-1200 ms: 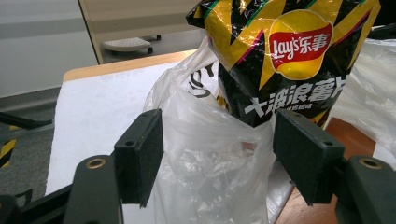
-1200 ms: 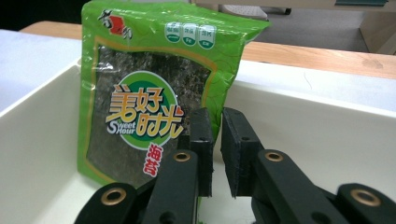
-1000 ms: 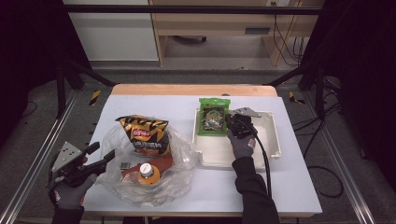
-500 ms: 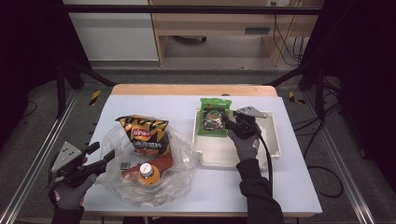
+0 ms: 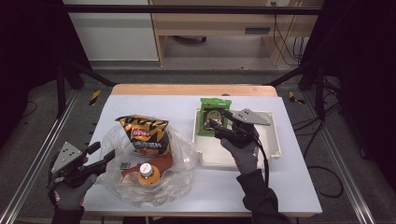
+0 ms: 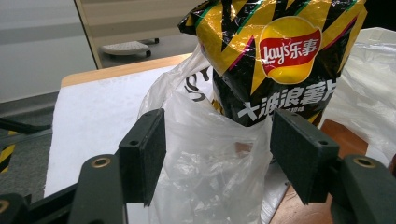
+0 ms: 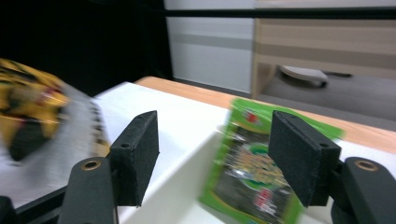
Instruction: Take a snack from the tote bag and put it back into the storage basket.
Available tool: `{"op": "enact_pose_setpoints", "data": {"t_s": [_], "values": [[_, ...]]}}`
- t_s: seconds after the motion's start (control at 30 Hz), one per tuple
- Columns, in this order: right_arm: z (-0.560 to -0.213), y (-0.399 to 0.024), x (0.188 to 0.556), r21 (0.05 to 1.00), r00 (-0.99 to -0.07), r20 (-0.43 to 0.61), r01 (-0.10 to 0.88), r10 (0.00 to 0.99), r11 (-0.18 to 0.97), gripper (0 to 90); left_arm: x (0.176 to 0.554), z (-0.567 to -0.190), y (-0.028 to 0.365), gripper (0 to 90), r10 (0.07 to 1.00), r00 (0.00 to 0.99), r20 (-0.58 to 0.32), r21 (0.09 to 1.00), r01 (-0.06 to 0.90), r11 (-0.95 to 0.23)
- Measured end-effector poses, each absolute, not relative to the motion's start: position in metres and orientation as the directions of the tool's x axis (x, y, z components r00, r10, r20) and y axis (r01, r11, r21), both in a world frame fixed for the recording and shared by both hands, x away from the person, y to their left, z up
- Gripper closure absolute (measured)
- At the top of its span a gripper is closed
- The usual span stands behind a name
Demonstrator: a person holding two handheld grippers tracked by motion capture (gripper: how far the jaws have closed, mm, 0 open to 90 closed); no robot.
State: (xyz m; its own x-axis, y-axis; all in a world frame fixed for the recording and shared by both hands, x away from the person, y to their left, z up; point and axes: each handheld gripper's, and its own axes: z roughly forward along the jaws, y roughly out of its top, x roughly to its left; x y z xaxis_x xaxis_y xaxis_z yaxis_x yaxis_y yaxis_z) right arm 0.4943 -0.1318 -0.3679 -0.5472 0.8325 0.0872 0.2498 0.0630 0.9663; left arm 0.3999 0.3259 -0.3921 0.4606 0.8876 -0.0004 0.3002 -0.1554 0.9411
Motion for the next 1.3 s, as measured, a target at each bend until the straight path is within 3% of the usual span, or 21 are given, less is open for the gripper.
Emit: {"op": "enact_pose_setpoints", "data": {"t_s": [0.23,0.7,0.93,1.3], "values": [[-0.348,-0.104,0.478,0.974,-0.633,0.088,0.215,0.769,0.066,33.6,0.4,-0.392,0.326,38.1,0.889,0.458,-0.006,0.939,0.309,-0.153],[-0.326,-0.035,0.466,0.974,-0.751,0.061,0.188,0.658,0.124,31.0,0.404,-0.4,0.324,51.9,0.885,0.465,0.003,0.917,0.352,-0.188],[-0.325,-0.002,0.468,0.964,-0.78,0.048,0.199,0.624,0.175,29.8,0.405,-0.403,0.322,59.2,0.888,0.46,0.015,0.907,0.368,-0.206],[-0.342,0.017,0.489,0.939,-0.754,0.021,0.241,0.657,0.247,27.6,0.406,-0.405,0.323,56.7,0.892,0.452,0.013,0.905,0.373,-0.202]]}}
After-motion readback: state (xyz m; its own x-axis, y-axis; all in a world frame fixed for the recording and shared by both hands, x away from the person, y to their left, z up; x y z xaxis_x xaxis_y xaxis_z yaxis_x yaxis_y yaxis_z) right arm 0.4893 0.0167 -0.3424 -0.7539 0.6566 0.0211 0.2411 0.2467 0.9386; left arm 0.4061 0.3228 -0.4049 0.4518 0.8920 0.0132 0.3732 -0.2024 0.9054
